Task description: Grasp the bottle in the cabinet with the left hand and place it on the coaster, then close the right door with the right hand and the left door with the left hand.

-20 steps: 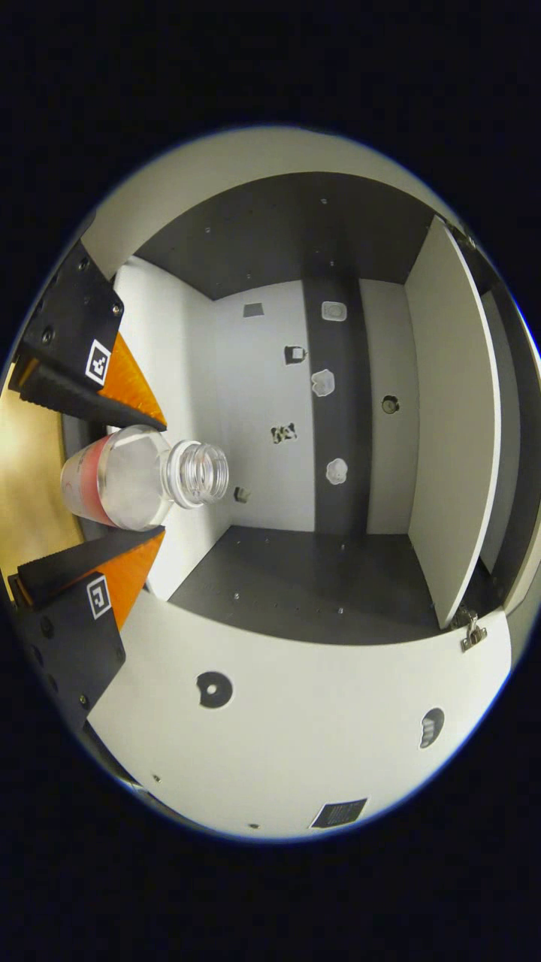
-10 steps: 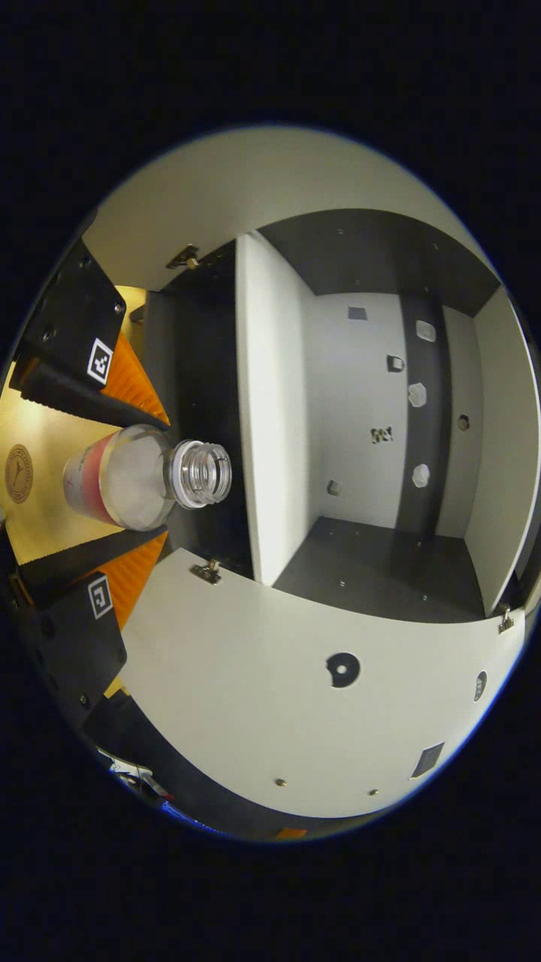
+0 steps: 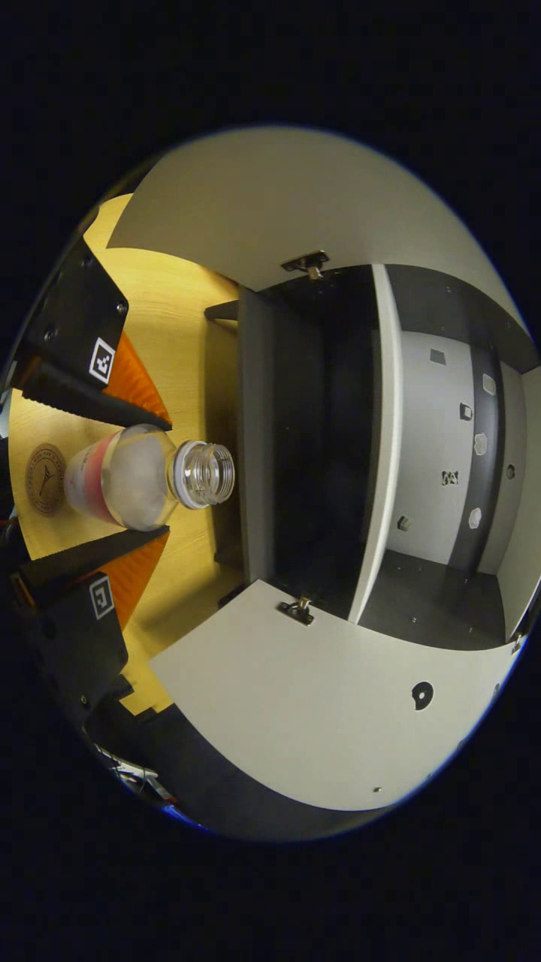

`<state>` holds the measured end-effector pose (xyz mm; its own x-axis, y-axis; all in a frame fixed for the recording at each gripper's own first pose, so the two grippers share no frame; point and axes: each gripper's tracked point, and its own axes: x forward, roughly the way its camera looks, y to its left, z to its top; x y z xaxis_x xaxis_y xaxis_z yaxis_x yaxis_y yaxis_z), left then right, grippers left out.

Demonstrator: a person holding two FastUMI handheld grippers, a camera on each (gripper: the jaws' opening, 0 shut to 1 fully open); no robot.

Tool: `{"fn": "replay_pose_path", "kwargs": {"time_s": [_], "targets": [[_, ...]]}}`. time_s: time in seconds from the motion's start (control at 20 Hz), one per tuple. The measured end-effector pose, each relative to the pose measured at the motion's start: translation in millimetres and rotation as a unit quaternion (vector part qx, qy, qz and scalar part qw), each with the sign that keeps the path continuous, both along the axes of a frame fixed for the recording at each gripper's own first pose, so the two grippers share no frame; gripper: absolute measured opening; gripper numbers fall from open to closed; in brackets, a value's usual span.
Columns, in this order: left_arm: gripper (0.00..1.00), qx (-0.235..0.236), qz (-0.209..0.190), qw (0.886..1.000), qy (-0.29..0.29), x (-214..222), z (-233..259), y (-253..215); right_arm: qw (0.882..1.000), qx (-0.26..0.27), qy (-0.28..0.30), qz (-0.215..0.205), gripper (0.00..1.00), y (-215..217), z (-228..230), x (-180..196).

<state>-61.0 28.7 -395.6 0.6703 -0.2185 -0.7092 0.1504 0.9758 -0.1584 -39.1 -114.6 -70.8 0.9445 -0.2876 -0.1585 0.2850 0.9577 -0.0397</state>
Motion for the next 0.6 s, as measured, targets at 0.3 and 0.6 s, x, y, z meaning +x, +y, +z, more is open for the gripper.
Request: {"fn": "replay_pose_path", "kwargs": {"time_s": [0.3,0.6], "targets": [[0.78,-0.010,-0.035,0.999,0.006,-35,-23,-9,1.000,0.004,0.009,0.003,0.99,3,-5,2],[0.78,-0.001,-0.051,0.998,0.022,-55,-44,-13,1.000,-0.001,0.017,-0.004,0.98,1,-11,-1]]}}
